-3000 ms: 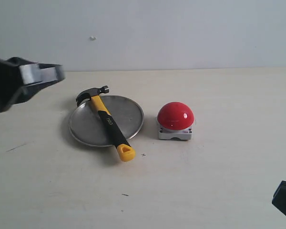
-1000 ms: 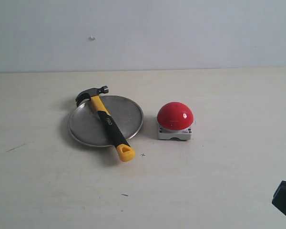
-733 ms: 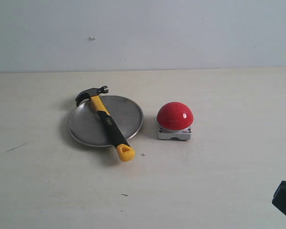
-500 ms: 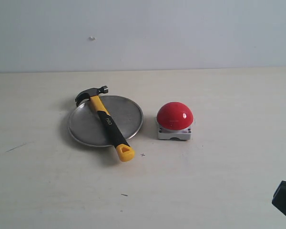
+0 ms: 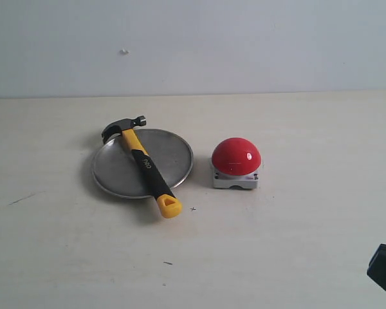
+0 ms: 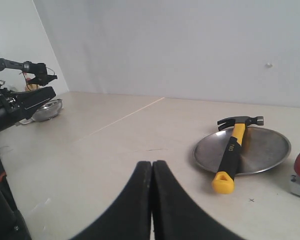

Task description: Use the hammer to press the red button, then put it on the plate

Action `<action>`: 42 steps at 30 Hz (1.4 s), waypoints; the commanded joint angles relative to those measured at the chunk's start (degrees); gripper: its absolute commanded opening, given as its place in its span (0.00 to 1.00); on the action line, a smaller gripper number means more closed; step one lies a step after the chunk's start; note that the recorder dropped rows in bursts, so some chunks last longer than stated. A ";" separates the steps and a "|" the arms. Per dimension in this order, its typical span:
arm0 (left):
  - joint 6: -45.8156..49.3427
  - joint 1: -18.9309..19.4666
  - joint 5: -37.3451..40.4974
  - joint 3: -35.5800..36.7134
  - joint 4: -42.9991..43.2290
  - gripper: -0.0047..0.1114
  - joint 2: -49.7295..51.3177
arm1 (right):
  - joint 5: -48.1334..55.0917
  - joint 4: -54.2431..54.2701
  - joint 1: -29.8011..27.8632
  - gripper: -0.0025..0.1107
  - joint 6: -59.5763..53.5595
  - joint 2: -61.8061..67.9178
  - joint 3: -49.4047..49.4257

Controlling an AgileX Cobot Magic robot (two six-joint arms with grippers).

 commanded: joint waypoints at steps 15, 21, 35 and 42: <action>0.20 0.11 0.26 0.18 -0.16 0.04 -0.27 | -0.91 -3.49 -36.40 0.02 -4.04 -3.06 0.24; 0.20 0.11 0.26 0.18 -0.16 0.04 -0.27 | -0.98 -5.31 -42.13 0.02 -4.17 -3.06 0.24; 0.20 0.11 0.36 0.18 -0.16 0.04 -0.27 | 2.39 -69.39 -42.13 0.02 55.27 -3.06 0.24; 0.20 0.11 0.48 0.18 -0.16 0.04 -0.27 | 2.54 -70.75 -42.13 0.02 56.28 -3.06 0.24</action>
